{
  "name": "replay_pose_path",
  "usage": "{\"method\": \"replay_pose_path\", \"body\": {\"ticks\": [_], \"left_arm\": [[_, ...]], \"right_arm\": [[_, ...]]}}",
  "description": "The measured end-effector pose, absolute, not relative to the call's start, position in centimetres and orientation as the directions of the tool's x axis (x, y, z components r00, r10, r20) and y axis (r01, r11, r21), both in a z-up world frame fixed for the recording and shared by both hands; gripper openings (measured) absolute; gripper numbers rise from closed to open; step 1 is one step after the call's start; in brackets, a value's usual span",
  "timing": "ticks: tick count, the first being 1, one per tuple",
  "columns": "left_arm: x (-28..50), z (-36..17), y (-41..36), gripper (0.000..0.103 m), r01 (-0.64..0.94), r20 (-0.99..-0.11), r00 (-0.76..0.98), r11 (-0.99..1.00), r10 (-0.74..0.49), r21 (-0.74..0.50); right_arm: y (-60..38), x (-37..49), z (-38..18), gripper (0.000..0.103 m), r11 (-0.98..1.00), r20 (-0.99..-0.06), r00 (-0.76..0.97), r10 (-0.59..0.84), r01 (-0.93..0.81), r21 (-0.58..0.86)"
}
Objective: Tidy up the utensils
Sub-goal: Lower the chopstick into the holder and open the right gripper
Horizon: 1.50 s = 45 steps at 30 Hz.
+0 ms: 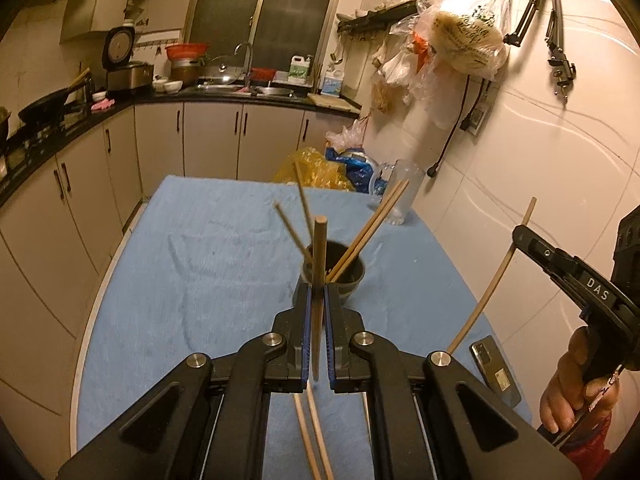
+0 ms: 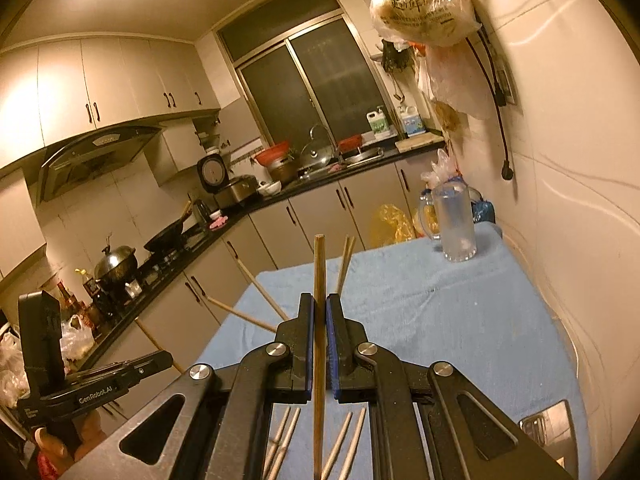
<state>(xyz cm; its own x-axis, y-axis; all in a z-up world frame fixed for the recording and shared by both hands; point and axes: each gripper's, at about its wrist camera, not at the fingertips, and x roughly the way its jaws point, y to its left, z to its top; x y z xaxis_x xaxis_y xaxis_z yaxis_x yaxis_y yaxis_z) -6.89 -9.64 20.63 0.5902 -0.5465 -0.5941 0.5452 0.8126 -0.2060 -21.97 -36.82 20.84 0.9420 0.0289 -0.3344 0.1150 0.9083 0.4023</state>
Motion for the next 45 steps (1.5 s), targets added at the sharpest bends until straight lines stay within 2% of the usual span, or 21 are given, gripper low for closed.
{"method": "replay_pose_path", "body": {"ticks": [16,26,35,45], "left_arm": [[-3.7,26.7,-12.6,0.006,0.594,-0.506,0.611,0.775,-0.609,-0.214],[0.6,27.7,-14.4,0.006,0.561,-0.49,0.628,0.788,-0.604,-0.252],[2.8,25.4,-15.4,0.006,0.546,-0.526,0.61,0.795,-0.593,-0.264],[4.2,22.1,-15.3,0.006,0.531,-0.577,0.575,0.801,-0.58,-0.277]], "right_arm": [[-37.7,-17.8,24.2,0.007,0.899,-0.295,0.955,-0.008,0.136,0.417],[-38.9,-13.5,25.0,0.007,0.891,-0.293,0.955,-0.047,0.173,0.421],[-39.3,-10.0,24.8,0.007,0.889,-0.288,0.955,-0.072,0.192,0.415],[-39.4,-6.8,21.3,0.007,0.886,-0.369,0.927,-0.069,0.227,0.404]]}}
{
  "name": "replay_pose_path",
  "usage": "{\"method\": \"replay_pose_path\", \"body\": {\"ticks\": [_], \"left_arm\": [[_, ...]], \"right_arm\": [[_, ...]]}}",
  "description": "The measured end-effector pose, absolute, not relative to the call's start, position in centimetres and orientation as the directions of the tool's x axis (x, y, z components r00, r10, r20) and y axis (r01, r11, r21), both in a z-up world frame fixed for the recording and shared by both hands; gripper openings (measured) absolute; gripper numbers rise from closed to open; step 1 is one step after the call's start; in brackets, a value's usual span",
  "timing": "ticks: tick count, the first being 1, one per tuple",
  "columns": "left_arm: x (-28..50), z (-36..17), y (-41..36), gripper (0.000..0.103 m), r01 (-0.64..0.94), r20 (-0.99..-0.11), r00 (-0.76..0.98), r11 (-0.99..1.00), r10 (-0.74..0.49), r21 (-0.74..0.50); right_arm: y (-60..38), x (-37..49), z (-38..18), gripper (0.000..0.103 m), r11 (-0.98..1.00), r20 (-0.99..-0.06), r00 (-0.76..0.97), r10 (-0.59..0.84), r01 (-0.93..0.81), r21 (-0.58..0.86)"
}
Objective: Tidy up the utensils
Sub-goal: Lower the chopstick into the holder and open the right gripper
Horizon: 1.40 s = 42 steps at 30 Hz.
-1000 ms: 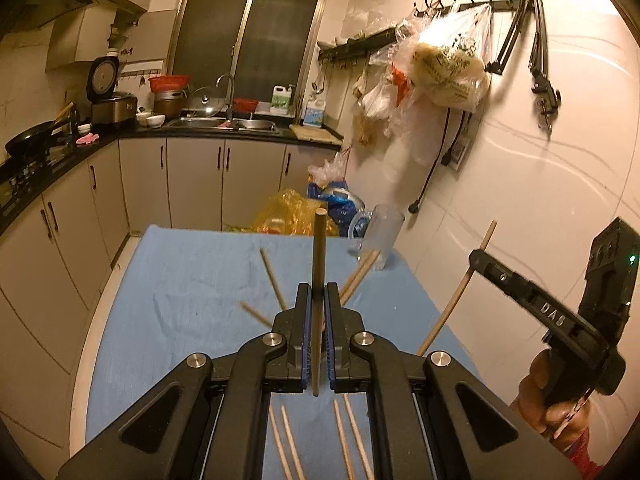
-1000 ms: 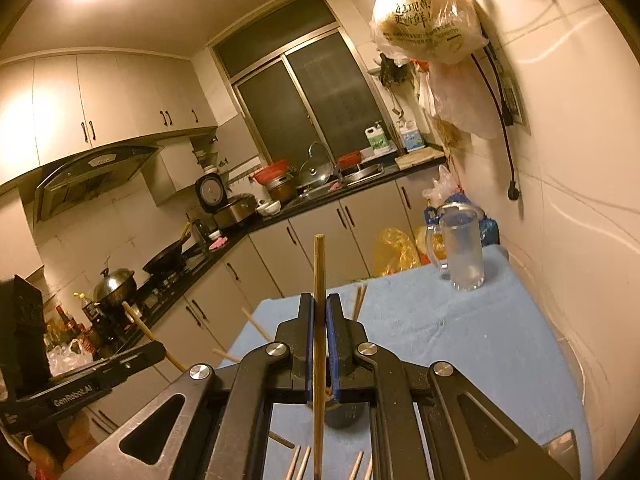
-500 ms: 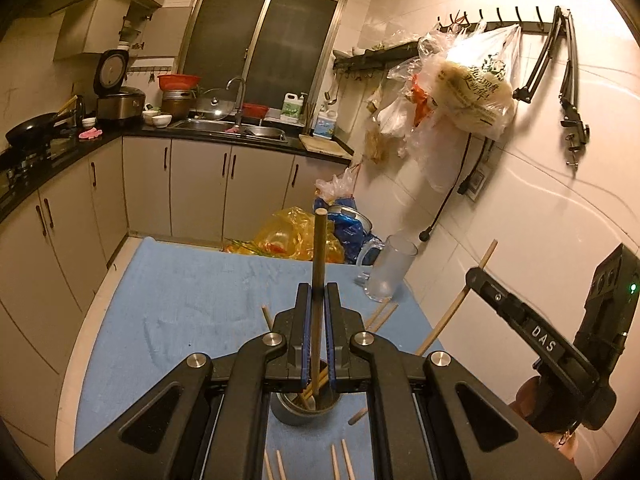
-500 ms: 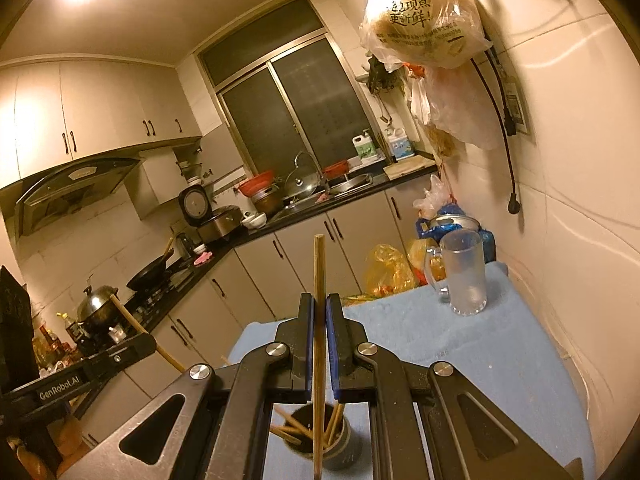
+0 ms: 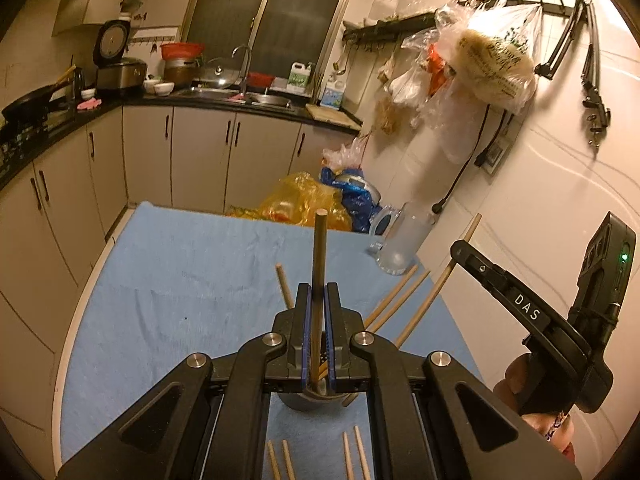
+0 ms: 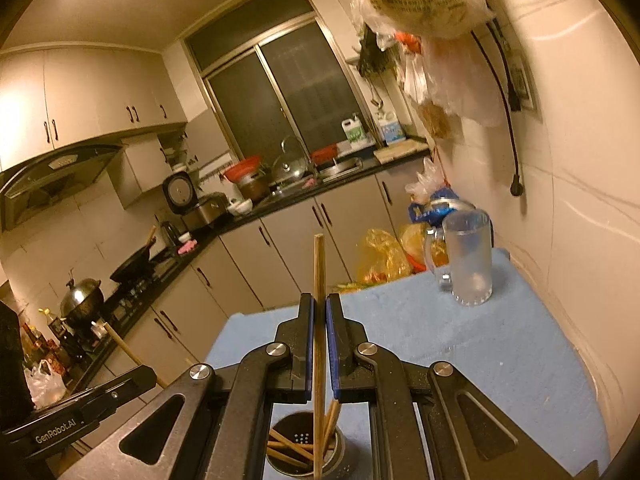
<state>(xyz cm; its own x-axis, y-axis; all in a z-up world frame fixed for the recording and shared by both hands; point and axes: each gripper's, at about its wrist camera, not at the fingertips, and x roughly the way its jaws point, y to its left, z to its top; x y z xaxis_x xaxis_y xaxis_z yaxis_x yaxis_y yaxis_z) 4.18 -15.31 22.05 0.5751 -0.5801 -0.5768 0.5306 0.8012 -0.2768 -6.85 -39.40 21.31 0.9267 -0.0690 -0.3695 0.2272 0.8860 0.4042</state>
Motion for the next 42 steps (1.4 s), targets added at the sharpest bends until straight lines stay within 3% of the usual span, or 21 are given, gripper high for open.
{"method": "replay_pose_path", "body": {"ticks": [8,17,28,35,42], "left_arm": [[4.8,20.5,-15.0,0.006,0.513,-0.6,0.567,0.812,-0.565,-0.279],[5.1,20.3,-15.0,0.006,0.509,-0.604,0.567,0.815,-0.56,-0.278],[5.8,19.6,-15.6,0.006,0.504,-0.616,0.56,0.818,-0.554,-0.278],[5.9,19.3,-15.7,0.006,0.499,-0.619,0.56,0.82,-0.552,-0.28],[6.3,18.8,-16.0,0.006,0.497,-0.627,0.553,0.821,-0.549,-0.282]], "right_arm": [[-39.6,-6.1,19.5,0.007,0.877,-0.412,0.91,-0.038,0.228,0.423],[-39.4,-8.4,23.6,0.007,0.892,-0.311,0.947,-0.083,0.21,0.401],[-40.0,-6.6,22.9,0.007,0.872,-0.329,0.94,-0.088,0.232,0.43],[-39.4,-7.2,24.5,0.007,0.887,-0.286,0.952,-0.107,0.221,0.406],[-39.1,-5.8,22.3,0.007,0.888,-0.351,0.932,-0.091,0.236,0.396]]}}
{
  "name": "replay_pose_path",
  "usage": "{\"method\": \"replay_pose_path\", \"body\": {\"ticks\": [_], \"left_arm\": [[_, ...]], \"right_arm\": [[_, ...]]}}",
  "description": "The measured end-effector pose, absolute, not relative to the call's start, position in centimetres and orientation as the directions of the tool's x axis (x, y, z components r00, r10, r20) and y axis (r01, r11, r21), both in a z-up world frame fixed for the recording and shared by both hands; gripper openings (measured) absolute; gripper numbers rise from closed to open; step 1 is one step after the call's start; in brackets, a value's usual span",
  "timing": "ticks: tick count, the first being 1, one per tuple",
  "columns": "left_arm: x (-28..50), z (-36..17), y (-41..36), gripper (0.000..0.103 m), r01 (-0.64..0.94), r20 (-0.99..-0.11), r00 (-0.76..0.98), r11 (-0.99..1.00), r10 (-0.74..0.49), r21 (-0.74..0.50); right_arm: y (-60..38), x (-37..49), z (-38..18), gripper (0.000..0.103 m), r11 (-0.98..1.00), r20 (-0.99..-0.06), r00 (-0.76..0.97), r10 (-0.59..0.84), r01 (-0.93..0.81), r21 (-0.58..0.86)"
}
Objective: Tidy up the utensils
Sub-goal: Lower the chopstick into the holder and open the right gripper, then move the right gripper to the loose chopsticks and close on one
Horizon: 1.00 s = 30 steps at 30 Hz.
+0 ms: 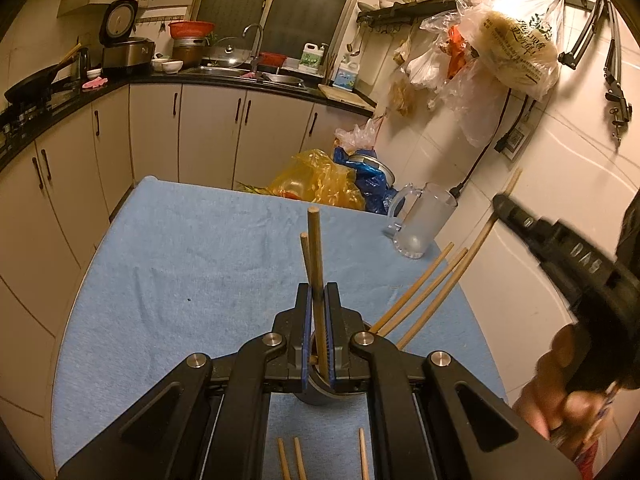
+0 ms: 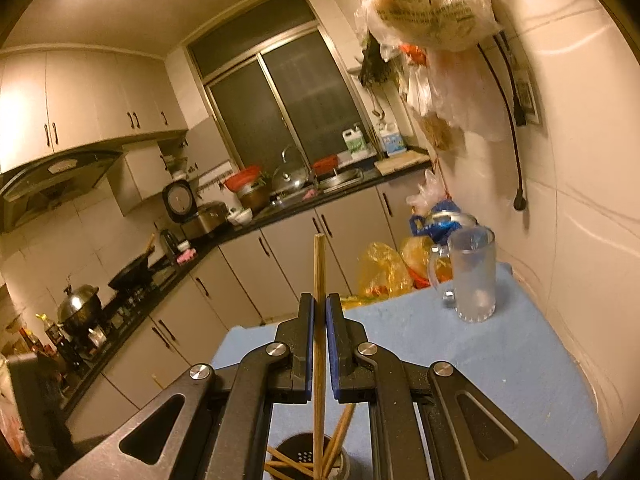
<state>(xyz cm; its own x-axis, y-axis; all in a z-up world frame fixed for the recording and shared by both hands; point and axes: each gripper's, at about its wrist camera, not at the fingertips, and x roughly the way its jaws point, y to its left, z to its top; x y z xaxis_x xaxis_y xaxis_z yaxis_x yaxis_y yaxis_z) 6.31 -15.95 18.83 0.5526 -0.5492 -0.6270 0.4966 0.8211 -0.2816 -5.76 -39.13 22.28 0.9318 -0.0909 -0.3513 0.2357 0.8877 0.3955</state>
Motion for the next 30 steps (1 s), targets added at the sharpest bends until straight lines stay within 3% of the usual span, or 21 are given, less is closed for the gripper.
{"method": "replay_pose_path", "body": {"ticks": [7,20,24,30], "left_arm": [[5.7,18.9,-16.2,0.006,0.507,-0.622,0.555,0.817,-0.553,-0.274],[-0.7,21.7,-12.8,0.007,0.557,-0.546,0.585,0.787,-0.6,-0.267],[-2.6,20.0,-10.7,0.008,0.554,-0.573,0.566,0.789,-0.592,-0.267],[-3.2,13.7,-8.0,0.008,0.483,-0.689,0.488,0.824,-0.535,-0.298]], "right_arm": [[-38.9,-5.0,19.4,0.009,0.885,-0.436,0.9,-0.009,0.211,0.416],[-38.4,-11.4,19.3,0.019,0.898,-0.436,0.9,0.007,0.187,0.399],[-37.4,-13.5,17.0,0.019,0.912,-0.495,0.869,0.024,0.183,0.366],[-36.5,-14.7,11.8,0.019,0.894,-0.608,0.781,0.139,0.165,0.416]]}}
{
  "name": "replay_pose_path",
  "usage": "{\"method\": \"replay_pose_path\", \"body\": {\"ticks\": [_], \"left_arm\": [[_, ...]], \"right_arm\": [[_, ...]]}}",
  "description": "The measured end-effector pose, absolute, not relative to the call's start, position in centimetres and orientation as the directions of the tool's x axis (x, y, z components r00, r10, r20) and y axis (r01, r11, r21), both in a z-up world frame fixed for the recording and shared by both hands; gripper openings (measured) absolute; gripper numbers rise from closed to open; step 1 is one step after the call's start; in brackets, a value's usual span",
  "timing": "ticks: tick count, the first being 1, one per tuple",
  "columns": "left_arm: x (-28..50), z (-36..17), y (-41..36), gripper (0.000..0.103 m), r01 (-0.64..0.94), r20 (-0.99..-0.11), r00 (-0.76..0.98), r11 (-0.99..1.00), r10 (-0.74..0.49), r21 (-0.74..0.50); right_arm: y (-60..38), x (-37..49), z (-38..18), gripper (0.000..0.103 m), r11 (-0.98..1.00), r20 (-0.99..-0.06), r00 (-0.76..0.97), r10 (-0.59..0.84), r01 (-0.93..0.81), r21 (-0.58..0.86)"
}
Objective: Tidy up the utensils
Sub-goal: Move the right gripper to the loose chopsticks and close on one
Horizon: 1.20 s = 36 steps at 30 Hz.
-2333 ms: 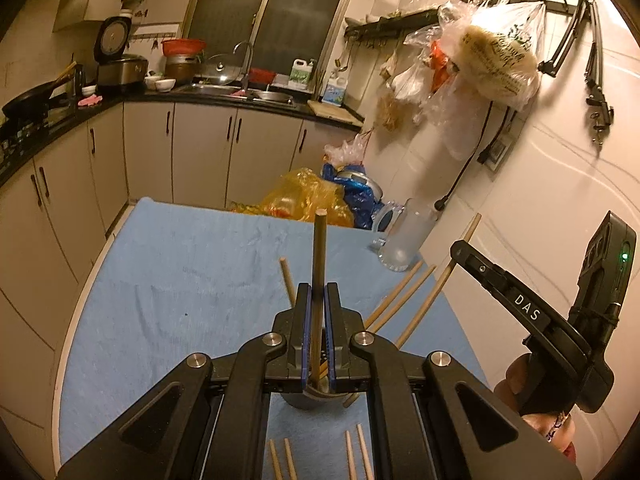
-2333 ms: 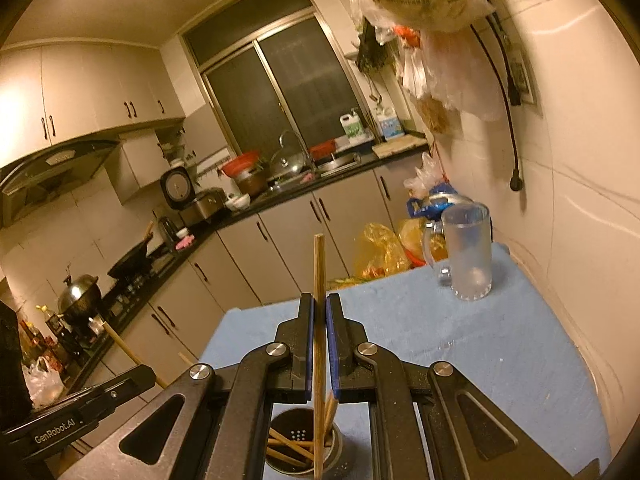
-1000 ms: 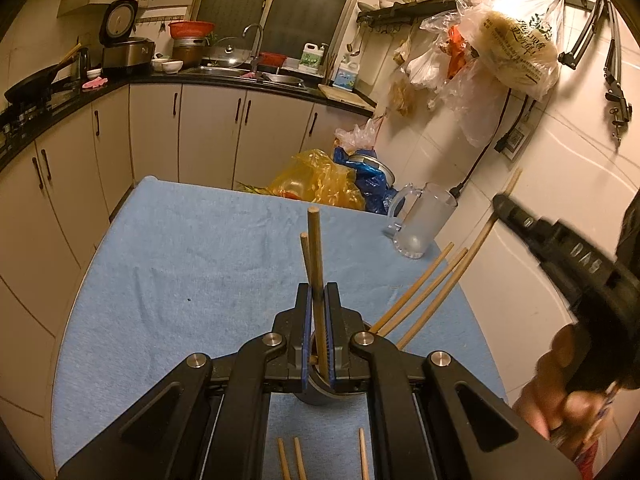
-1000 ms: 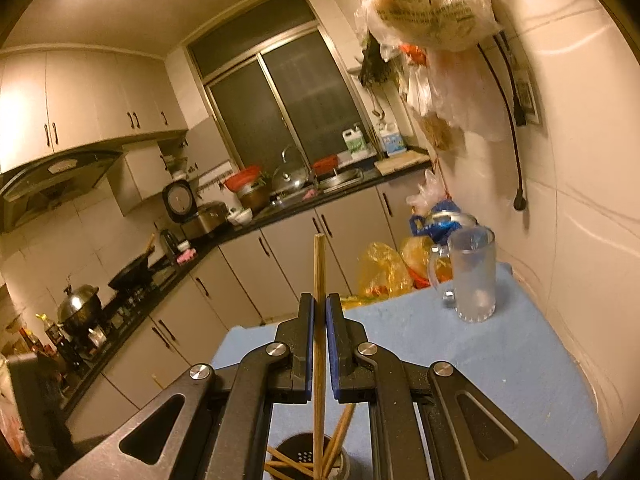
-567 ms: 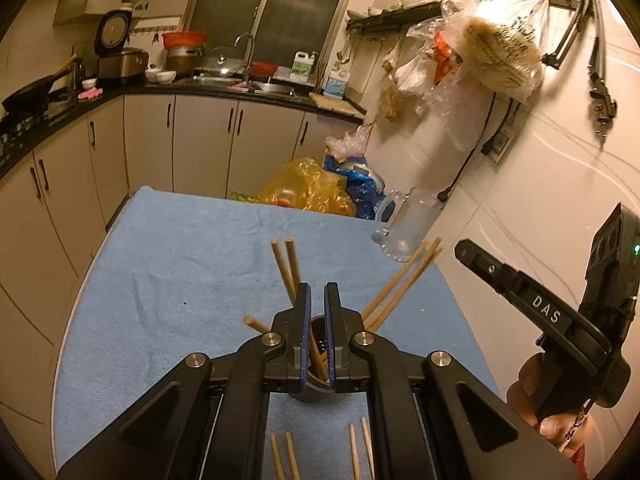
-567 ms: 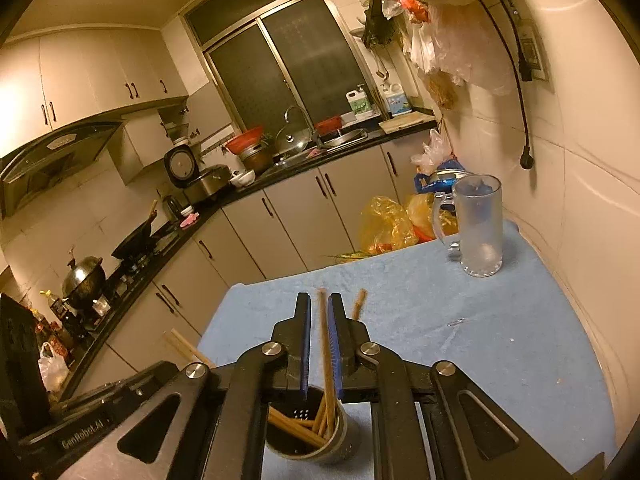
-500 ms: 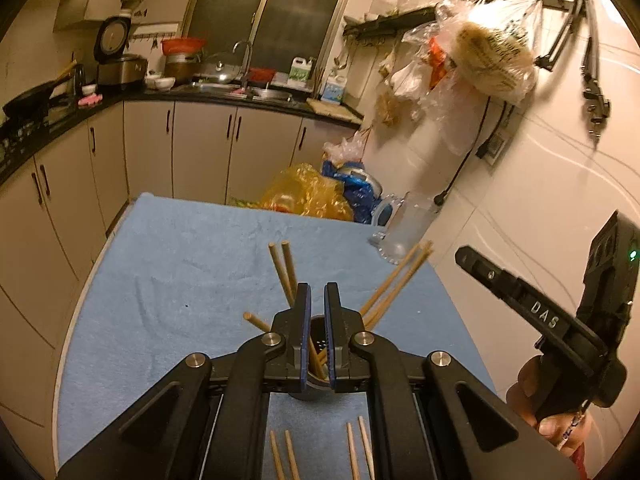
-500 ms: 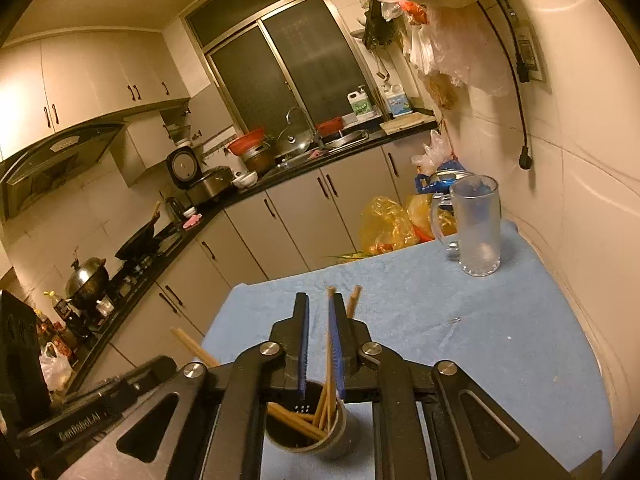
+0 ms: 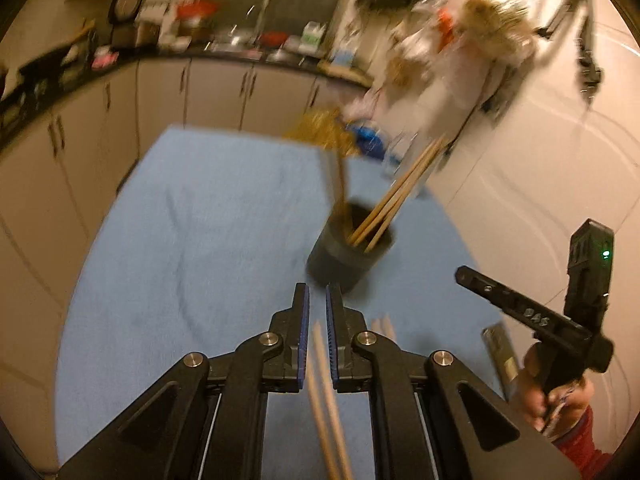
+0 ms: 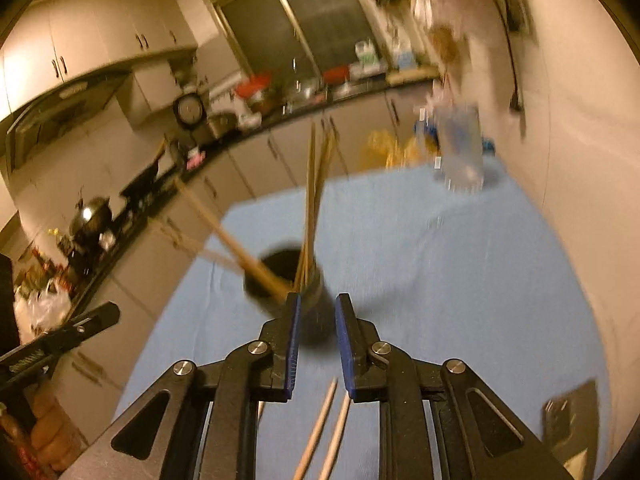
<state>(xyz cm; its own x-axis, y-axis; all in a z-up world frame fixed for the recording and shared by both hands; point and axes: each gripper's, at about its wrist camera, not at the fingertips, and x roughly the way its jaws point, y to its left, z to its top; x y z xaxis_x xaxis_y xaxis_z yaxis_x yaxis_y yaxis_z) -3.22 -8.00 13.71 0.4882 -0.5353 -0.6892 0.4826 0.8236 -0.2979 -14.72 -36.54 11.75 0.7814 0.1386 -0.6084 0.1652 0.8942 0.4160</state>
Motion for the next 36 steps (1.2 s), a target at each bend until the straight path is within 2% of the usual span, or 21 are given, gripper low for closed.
{"method": "replay_pose_path", "body": {"ticks": [3,8,17,19,22,23,31,36], "left_arm": [[-2.9,10.7,-6.5,0.008,0.429,-0.733,0.447,0.842,-0.513,-0.327],[-2.7,8.0,-6.0,0.008,0.414,-0.783,0.395,0.854,-0.481,-0.316],[-2.1,4.8,-6.8,0.008,0.408,-0.826,0.291,0.843,-0.483,-0.349],[-2.0,4.4,-7.2,0.008,0.41,-0.833,0.277,0.843,-0.478,-0.348],[-1.8,4.3,-8.1,0.02,0.411,-0.838,0.262,0.841,-0.478,-0.351],[-1.7,4.3,-8.5,0.024,0.414,-0.838,0.257,0.838,-0.482,-0.355],[-0.9,2.5,-12.1,0.025,0.427,-0.872,0.191,0.838,-0.45,-0.339],[-0.2,1.5,-13.7,0.024,0.423,-0.9,0.191,0.86,-0.392,-0.285]], "right_arm": [[-36.2,-14.6,9.1,0.019,0.871,-0.661,0.721,0.207,0.171,0.459],[-36.1,-13.8,5.6,0.019,0.868,-0.763,0.608,0.22,0.236,0.438],[-34.3,-11.4,1.6,0.019,0.917,-0.881,0.457,0.124,0.287,0.278],[-33.9,-11.2,1.6,0.019,0.924,-0.879,0.465,0.104,0.282,0.259],[-33.9,-11.2,1.5,0.009,0.936,-0.885,0.46,0.069,0.277,0.217],[-33.8,-11.2,1.5,0.008,0.935,-0.884,0.461,0.073,0.277,0.222],[-36.8,-13.4,1.5,0.007,0.904,-0.876,0.476,0.081,0.334,0.265],[-37.7,-14.5,1.4,0.007,0.894,-0.864,0.489,0.117,0.328,0.306]]}}
